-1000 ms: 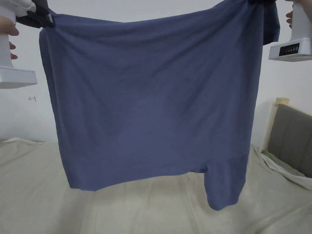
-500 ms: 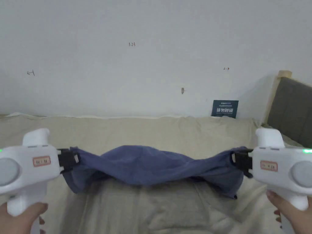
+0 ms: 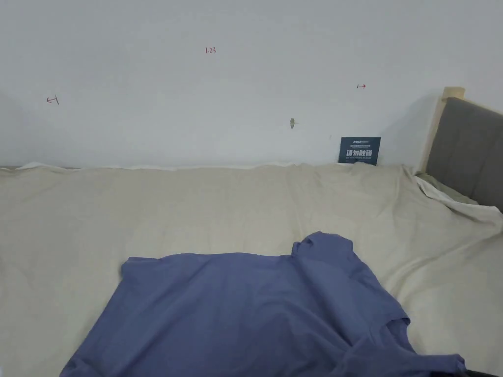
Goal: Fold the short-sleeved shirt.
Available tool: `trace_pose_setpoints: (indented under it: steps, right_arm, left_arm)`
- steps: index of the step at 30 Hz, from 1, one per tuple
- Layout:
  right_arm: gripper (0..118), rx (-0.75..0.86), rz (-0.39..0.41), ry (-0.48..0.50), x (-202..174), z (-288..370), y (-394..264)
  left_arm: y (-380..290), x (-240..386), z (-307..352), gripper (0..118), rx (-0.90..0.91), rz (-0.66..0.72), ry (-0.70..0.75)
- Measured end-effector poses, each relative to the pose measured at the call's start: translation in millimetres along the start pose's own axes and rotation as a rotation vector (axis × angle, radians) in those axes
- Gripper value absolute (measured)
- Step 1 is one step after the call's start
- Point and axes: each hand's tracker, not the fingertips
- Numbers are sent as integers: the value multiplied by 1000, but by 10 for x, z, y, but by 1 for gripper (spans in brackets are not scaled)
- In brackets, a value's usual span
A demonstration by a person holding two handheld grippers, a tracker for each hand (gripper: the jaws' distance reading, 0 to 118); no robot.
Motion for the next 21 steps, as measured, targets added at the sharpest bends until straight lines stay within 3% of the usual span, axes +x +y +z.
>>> trace_pose_setpoints:
  steps: [5,9,12,14,15,16,17,18,21]
  right_arm:
    - [2,-162,1,33,176,-131,-398]
    - [2,-234,65,-13,197,-337,-659]
    - [2,-289,36,-10,237,-432,-717]
    - [5,-320,22,-11,275,-477,-737]
    - [19,-341,24,-18,273,-501,-734]
    - [67,-385,19,-25,273,-523,-727]
    - [104,-440,11,-33,281,-561,-718]
    - [118,-479,-4,-45,284,-577,-732]
    - [113,-467,-14,-66,290,-461,-742]
  left_arm:
    - [-239,-207,-157,2,-191,-2,9]
    - [-415,-249,-330,2,-275,-47,63]
    - [-511,-373,-356,2,-290,-27,43]
    - [-555,-352,-316,11,-294,-21,36]
    - [-579,-299,-295,33,-306,-21,40]
    - [-601,-328,-296,77,-347,-23,83]
    - [-637,-394,-294,97,-389,-8,88]
    - [-697,-491,-283,101,-414,42,64]
    - [-751,-712,-51,101,-371,192,28]
